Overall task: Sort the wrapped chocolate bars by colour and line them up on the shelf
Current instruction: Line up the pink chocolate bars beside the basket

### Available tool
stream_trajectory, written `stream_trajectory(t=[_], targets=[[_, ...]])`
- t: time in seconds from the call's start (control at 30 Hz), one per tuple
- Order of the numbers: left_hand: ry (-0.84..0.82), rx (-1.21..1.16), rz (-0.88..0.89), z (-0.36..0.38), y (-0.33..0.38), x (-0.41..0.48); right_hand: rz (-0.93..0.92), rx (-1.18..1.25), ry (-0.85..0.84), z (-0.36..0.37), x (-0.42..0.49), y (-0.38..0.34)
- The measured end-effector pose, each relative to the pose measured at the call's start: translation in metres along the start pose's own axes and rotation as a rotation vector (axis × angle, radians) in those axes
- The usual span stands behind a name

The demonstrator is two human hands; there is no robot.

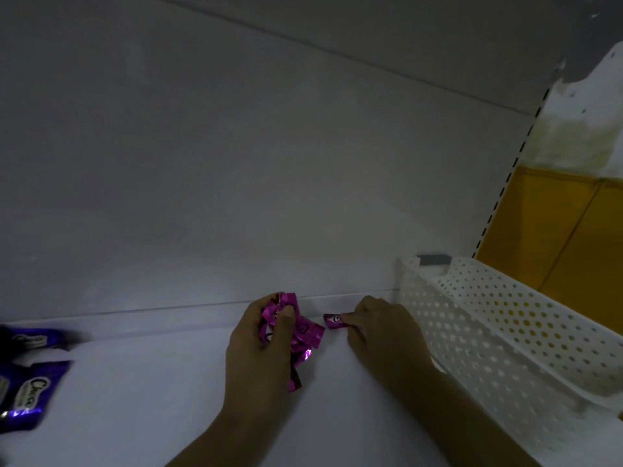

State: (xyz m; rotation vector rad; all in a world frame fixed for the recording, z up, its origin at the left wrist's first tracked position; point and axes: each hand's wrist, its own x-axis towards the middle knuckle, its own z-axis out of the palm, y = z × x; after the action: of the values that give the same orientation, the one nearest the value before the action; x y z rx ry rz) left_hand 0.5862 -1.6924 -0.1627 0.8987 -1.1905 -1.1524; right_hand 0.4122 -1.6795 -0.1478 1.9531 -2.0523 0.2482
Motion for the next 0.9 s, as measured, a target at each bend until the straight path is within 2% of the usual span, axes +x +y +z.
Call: stream_trajectory(t=[0.17,0.37,0.73,0.83,0.9], targets=[[-0.010,0.004,-0.003,-0.0007,-0.0010,0.0003,0.069,-0.001,-0.039,-0.0039,-0.0031,0.0058],[-0.005,0.019,0.012,-0.0003,0.0005,0.0001,0.050,0.038,-0.064,-0.0068,-0.0060,0.0072],[-0.024,0.042,0.027,-0.0014,0.0008,-0.0006,-0.052,0.045,0.034,-0.0050,-0.0040,0.0061],[-0.036,0.034,0.025,-0.0012,0.0023,-0.0005,-0.050,0.020,0.025,-0.0058,-0.0048,0.0056],[-0.067,0.036,0.035,-0.0013,0.0044,-0.0012,0.001,0.084,0.105,-0.0084,-0.0046,0.0055]])
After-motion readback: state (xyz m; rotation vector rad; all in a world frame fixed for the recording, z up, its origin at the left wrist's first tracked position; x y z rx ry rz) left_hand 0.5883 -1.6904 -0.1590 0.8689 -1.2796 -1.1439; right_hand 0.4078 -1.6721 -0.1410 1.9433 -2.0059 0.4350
